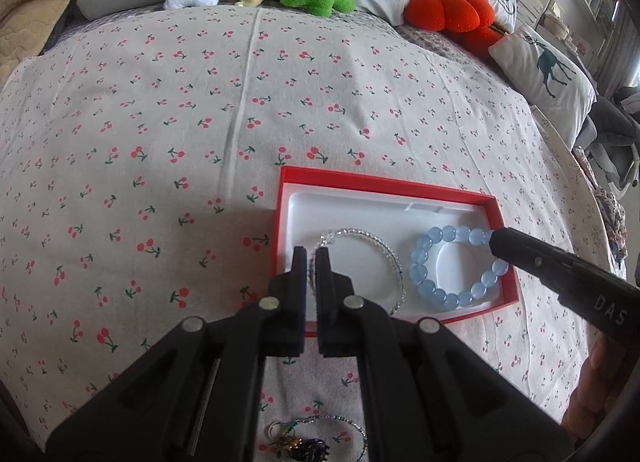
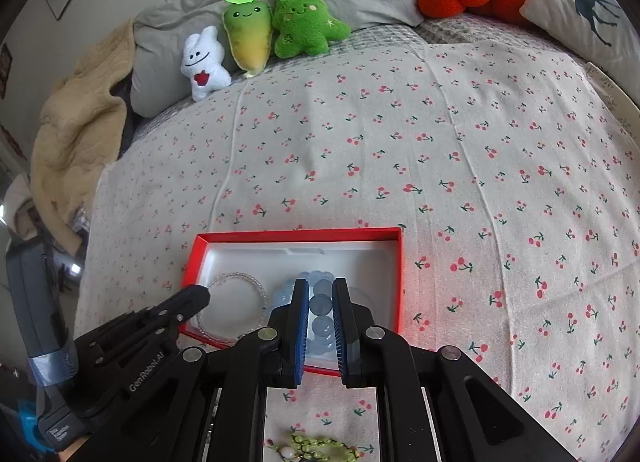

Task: Organize jewelry
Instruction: 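Open both tools to drop the bracelets into the red box, then grasp the dark beaded necklace with the left tool, then grasp the green beaded necklace with the right tool while the left tool holds its necklace, then carry both necklaces over the red box and lower them inside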

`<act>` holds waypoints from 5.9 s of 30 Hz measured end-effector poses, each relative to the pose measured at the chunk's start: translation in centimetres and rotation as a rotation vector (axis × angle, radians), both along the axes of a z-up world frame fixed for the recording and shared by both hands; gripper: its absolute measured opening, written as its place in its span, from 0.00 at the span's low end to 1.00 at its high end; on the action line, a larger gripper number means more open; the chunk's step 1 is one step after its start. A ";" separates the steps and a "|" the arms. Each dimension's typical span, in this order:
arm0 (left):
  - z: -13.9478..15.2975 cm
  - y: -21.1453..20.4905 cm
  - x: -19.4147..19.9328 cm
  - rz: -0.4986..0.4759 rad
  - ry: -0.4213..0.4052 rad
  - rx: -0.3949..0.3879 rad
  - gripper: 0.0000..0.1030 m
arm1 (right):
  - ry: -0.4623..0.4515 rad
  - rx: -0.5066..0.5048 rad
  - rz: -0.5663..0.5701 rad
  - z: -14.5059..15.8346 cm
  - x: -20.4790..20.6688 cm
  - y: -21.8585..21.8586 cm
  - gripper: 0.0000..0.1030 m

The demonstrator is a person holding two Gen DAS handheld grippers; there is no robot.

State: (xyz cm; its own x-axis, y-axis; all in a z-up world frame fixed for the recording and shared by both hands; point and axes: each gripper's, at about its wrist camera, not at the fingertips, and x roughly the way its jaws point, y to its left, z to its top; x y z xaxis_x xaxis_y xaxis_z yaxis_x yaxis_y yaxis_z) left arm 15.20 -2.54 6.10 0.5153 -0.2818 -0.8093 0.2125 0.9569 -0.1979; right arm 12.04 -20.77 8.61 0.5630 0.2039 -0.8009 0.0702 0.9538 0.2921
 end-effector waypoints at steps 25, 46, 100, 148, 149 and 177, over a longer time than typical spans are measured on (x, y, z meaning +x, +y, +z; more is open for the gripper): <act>2.1 -0.8 -5.9 -0.109 0.057 0.131 0.81 | 0.073 -0.051 0.029 1.4 -7.0 -2.8 0.68; -1.1 4.5 -10.0 -0.104 0.293 0.043 0.81 | 0.256 -0.182 0.109 -1.6 -11.8 -1.1 0.72; 3.1 2.7 -10.4 -0.139 0.176 -0.069 0.03 | 0.312 -0.090 0.042 -4.1 -9.2 -0.5 0.67; 6.7 2.0 -7.5 -0.092 0.078 -0.174 0.03 | 0.055 0.083 0.039 4.5 -8.5 0.4 0.08; 6.8 1.8 -7.3 -0.093 0.068 -0.180 0.03 | 0.047 0.085 0.034 4.7 -8.3 0.4 0.08; 1.3 0.6 -0.5 0.006 0.047 -0.116 0.03 | -0.111 0.081 0.002 3.9 -2.3 1.7 0.08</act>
State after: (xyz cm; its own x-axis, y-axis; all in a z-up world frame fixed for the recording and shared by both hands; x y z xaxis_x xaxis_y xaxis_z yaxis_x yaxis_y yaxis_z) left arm 14.72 -1.98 7.43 0.4793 -0.3716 -0.7951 0.1944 0.9284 -0.3167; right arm 9.78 -19.07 12.52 0.6470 0.2666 -0.7144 0.0308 0.9270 0.3738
